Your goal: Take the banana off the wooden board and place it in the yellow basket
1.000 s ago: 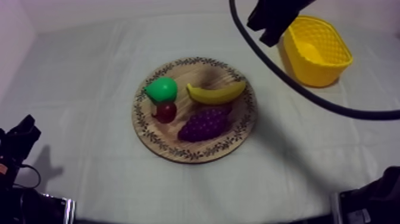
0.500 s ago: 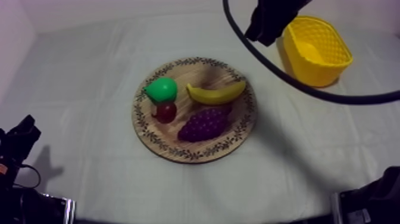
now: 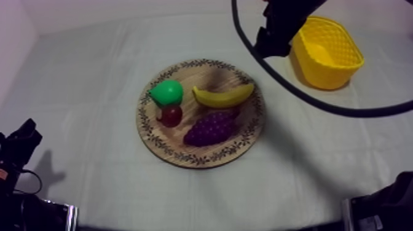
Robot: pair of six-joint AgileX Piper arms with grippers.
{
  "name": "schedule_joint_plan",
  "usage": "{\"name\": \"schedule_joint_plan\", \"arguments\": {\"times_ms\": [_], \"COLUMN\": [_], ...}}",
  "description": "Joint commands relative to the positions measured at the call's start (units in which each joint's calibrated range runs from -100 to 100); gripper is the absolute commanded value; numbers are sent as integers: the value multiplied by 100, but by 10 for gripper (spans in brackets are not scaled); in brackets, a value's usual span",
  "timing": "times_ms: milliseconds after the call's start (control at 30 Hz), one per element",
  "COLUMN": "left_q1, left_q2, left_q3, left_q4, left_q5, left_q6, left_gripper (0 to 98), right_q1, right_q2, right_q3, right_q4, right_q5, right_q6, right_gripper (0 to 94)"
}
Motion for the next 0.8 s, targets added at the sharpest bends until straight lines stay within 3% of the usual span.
{"name": "schedule_joint_plan", "arguments": {"times_ms": [0,300,767], "left_q1": [2,2,2], "left_q2": [-5,-5,-5], "left_q3": [-1,-1,-1], "left_q4": [3,3,3], "left_q5": [0,0,0], "left_q6": [-1,0,1], "left_gripper": [1,1,1], "right_q1": [-27,-109,-309], "right_q2": [56,627,1964], "right_q3": [30,114,58], "right_q4": [10,-20,55], "right_q5": [-25,-208,-1003], "right_q6": [23,66,-5], "right_gripper": [678,626,586]}}
